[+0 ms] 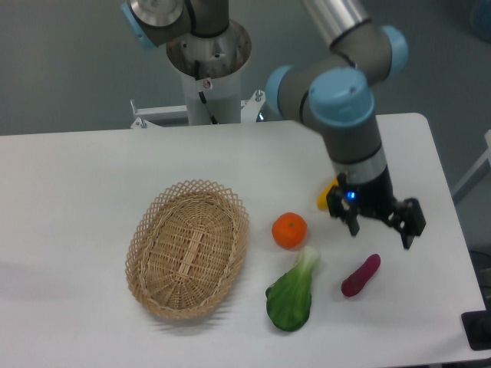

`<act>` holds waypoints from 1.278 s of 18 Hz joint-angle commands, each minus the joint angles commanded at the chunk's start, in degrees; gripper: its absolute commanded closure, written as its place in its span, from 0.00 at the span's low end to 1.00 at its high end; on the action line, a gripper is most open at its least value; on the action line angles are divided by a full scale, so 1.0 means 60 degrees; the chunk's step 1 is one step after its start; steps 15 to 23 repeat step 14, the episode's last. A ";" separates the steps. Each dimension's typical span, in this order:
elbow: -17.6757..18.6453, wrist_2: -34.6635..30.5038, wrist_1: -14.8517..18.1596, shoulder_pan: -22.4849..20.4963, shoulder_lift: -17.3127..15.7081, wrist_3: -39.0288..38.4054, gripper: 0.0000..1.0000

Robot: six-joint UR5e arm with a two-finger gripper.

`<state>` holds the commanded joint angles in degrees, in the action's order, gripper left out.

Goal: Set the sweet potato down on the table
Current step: 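Open the gripper to release the sweet potato and lift away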

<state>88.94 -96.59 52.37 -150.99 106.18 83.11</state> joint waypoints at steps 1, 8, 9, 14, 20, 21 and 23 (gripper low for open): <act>0.0000 0.0015 0.0235 -0.0132 -0.0102 0.0441 0.00; 0.0117 0.0321 0.0706 -0.0630 -0.0455 0.1148 0.00; 0.0117 0.0453 0.0706 -0.0747 -0.0513 0.1235 0.00; 0.0132 0.0571 0.0677 -0.0793 -0.0543 0.1397 0.00; 0.0132 0.0571 0.0677 -0.0793 -0.0543 0.1397 0.00; 0.0132 0.0571 0.0677 -0.0793 -0.0543 0.1397 0.00; 0.0132 0.0571 0.0677 -0.0793 -0.0543 0.1397 0.00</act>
